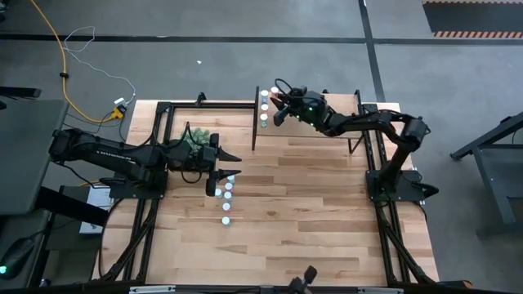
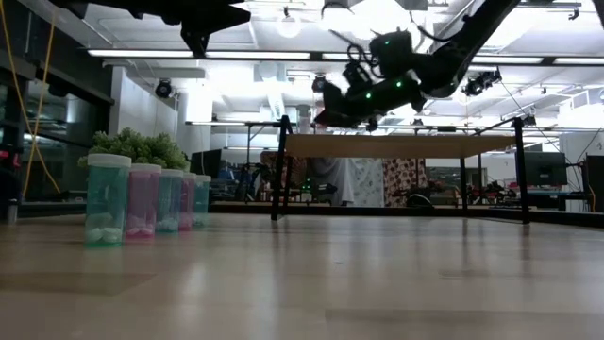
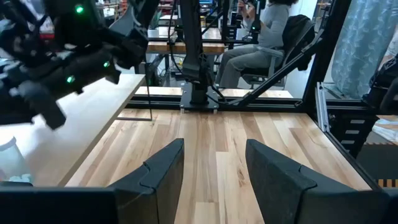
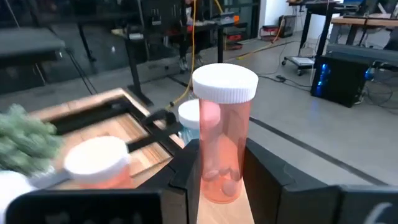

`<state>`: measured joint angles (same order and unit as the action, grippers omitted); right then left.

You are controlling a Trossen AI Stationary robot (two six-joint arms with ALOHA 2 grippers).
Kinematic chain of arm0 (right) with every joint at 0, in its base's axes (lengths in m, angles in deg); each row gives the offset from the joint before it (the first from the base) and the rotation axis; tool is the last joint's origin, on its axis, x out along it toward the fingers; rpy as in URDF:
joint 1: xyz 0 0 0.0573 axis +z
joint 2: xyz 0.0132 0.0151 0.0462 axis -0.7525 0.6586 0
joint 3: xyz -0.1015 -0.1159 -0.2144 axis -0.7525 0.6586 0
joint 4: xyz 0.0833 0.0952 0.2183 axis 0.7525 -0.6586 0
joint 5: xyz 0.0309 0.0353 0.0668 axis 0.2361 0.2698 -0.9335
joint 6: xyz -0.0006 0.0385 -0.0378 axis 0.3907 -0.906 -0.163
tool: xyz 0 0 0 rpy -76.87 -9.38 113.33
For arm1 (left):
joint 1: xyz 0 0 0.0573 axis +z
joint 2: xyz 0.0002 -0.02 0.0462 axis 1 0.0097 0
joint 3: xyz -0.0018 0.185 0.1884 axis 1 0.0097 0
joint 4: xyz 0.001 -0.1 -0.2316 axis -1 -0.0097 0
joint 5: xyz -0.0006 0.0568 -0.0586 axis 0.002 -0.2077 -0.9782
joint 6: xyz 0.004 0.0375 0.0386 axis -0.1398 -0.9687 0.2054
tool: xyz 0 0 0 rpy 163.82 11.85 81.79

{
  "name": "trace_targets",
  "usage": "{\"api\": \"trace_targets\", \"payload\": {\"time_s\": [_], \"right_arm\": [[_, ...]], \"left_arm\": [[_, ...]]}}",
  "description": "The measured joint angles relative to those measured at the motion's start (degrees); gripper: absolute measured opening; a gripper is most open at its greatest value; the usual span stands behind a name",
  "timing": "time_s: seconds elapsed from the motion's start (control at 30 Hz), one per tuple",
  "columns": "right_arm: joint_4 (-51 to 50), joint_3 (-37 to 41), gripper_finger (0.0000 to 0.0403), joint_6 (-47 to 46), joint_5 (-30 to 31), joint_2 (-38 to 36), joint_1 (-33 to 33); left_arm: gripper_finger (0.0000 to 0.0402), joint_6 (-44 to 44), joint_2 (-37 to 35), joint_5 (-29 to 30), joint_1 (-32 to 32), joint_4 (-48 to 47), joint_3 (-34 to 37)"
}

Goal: Pick and place medicine bottles onto shelf by color
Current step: Put the transparent orange medicine bottle on the shelf

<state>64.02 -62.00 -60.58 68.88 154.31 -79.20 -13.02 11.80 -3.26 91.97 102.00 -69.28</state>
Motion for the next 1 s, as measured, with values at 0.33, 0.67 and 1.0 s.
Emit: {"api": "trace_targets", "payload": {"time_s": [0.33,0.67,1.0], "right_arm": [[-3.5,-1.6,0.0085,1.4,3.6,2.8,-0.4],[-4.0,-1.6,0.0085,1.4,4.1,2.8,-0.4],[-5.1,-1.6,0.0109,1.1,2.5,2.8,-0.4]], "left_arm": [[0.0161,-0.1,0.0,0.0,0.0,0.0,0.0],[0.0161,-0.5,0.0,0.0,0.0,0.0,0.0],[0.0161,-0.5,0.0,0.0,0.0,0.0,0.0]]}}
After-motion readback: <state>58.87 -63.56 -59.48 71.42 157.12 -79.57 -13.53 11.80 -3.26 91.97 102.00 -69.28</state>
